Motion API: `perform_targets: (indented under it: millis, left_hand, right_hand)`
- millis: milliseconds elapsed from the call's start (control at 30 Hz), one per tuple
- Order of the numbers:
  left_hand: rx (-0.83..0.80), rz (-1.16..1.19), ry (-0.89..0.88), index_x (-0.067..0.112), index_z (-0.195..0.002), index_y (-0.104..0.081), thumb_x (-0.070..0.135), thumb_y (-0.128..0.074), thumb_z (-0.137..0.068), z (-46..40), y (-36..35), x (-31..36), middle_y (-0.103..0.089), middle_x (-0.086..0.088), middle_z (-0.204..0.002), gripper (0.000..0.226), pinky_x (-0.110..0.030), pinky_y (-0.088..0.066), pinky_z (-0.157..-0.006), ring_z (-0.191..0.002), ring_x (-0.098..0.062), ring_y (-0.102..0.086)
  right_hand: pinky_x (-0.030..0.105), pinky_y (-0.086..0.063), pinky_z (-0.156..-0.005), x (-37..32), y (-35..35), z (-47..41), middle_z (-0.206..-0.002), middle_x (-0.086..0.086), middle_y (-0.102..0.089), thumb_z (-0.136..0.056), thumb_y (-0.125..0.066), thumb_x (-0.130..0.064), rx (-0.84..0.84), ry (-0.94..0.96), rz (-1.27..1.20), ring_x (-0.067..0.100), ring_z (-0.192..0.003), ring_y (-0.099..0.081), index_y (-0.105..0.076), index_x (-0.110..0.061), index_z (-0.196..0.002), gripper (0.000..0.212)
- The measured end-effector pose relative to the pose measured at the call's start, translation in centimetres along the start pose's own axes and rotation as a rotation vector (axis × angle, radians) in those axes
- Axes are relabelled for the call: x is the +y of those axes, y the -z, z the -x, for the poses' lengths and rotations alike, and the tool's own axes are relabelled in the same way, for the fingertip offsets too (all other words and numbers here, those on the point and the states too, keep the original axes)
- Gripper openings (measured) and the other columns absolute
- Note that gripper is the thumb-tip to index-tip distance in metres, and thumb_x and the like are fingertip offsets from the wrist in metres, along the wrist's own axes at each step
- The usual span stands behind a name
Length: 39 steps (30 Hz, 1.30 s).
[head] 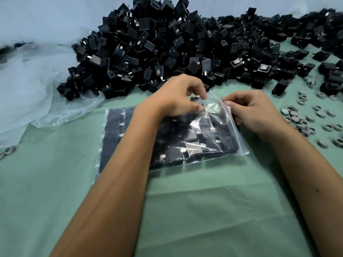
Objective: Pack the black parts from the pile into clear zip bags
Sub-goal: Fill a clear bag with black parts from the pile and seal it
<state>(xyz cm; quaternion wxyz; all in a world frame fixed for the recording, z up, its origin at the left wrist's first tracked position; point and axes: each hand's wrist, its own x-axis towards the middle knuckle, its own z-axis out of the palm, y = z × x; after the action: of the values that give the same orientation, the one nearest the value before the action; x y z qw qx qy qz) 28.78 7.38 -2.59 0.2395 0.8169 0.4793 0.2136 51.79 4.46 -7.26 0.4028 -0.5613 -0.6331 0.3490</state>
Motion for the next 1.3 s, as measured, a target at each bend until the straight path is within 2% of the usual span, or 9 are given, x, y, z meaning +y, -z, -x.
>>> perform_targets:
  millis: [133, 267, 533, 667, 800, 900, 1000, 1133, 1300]
  left_hand:
    - [-0.085, 0.045, 0.057, 0.036, -0.095, -0.073, 0.035, -0.092, -0.072, 0.4, 0.1, -0.2, -0.060, 0.022, -0.111, 0.030, -0.031, -0.047, -0.102, -0.114, -0.007, -0.057]
    - [-0.096, 0.055, 0.071, 0.036, -0.092, -0.073, 0.034, -0.092, -0.072, 0.4, 0.0, -0.1, -0.058, 0.022, -0.107, 0.028, -0.037, -0.046, -0.107, -0.111, -0.007, -0.056]
    - [-0.078, 0.056, 0.058, 0.033, -0.094, -0.073, 0.033, -0.092, -0.074, 0.4, -0.1, -0.2, -0.058, 0.019, -0.115, 0.027, -0.022, -0.046, -0.085, -0.112, -0.008, -0.056]
    - [-0.074, 0.049, 0.060, 0.033, -0.095, -0.073, 0.033, -0.091, -0.075, 0.6, -0.1, 0.0, -0.058, 0.014, -0.119, 0.027, -0.021, -0.046, -0.083, -0.110, -0.008, -0.057]
    - [-0.074, 0.066, 0.066, 0.035, -0.092, -0.073, 0.032, -0.091, -0.074, 0.8, -0.1, 0.2, -0.056, 0.021, -0.111, 0.026, -0.018, -0.040, -0.081, -0.110, -0.006, -0.054]
    - [-0.087, 0.068, 0.075, 0.035, -0.093, -0.072, 0.032, -0.091, -0.075, 0.7, -0.1, 0.1, -0.057, 0.018, -0.114, 0.026, -0.025, -0.040, -0.085, -0.111, -0.007, -0.054]
    - [-0.034, 0.039, 0.019, 0.036, -0.105, -0.069, 0.026, -0.084, -0.083, 0.4, -0.5, 0.2, -0.058, 0.008, -0.120, 0.029, -0.034, -0.046, -0.098, -0.116, -0.012, -0.053]
    - [0.015, -0.038, -0.051, 0.041, -0.122, -0.066, 0.013, -0.063, -0.099, -0.3, -2.3, 1.6, -0.050, 0.002, -0.121, 0.036, -0.032, -0.036, -0.102, -0.124, -0.018, -0.038]
    - [0.057, -0.115, -0.117, 0.038, -0.112, -0.073, 0.013, -0.065, -0.099, -0.5, -3.1, 2.0, -0.049, 0.006, -0.118, 0.029, -0.034, -0.037, -0.108, -0.121, -0.015, -0.035]
  right_hand:
    - [0.022, -0.046, -0.044, 0.1, -0.3, -1.0, -0.067, -0.001, -0.072, -0.101, -0.064, -0.014, 0.155, -0.091, -0.031, 0.007, -0.047, -0.056, -0.077, -0.016, -0.092, 0.016]
    - [0.031, -0.056, -0.075, -1.3, -0.7, -4.2, -0.076, -0.008, -0.071, -0.097, -0.067, -0.022, 0.293, 0.039, 0.267, 0.008, -0.070, -0.065, -0.078, -0.021, -0.094, 0.012]
    - [0.029, -0.057, -0.058, -7.0, -3.1, -10.1, -0.070, 0.005, -0.072, -0.079, -0.085, -0.045, -0.117, -0.017, 0.762, 0.021, -0.057, -0.070, -0.075, -0.020, -0.082, 0.028]
    - [0.043, -0.062, -0.082, -7.2, -3.7, -10.0, -0.093, 0.013, -0.073, -0.077, -0.085, -0.034, -0.127, -0.007, 0.929, 0.034, -0.086, -0.071, -0.076, -0.010, -0.096, 0.032]
    - [0.045, -0.060, -0.082, -5.8, -2.1, -8.6, -0.090, 0.018, -0.074, -0.081, -0.081, -0.036, -0.055, 0.044, 0.776, 0.034, -0.089, -0.070, -0.075, -0.002, -0.092, 0.036]
    - [0.035, -0.059, -0.068, -4.3, -0.1, -6.7, -0.094, 0.010, -0.072, -0.087, -0.073, -0.028, 0.221, -0.024, 0.244, 0.022, -0.075, -0.068, -0.068, -0.013, -0.104, 0.023]
    - [0.026, -0.055, -0.055, -2.9, 0.9, -4.2, -0.098, 0.010, -0.064, -0.095, -0.056, -0.018, 0.279, -0.106, -0.210, 0.017, -0.061, -0.066, -0.066, -0.018, -0.115, 0.022]
    - [0.025, -0.059, -0.060, -1.5, -0.2, -1.4, -0.098, 0.018, -0.068, -0.102, -0.053, -0.005, 0.228, -0.108, -0.369, 0.021, -0.069, -0.072, -0.071, -0.011, -0.099, 0.019]
    - [0.020, -0.048, -0.046, -0.5, -0.4, -0.4, -0.077, 0.007, -0.074, -0.101, -0.067, -0.023, 0.186, -0.028, -0.294, 0.011, -0.054, -0.065, -0.073, -0.008, -0.096, 0.017]
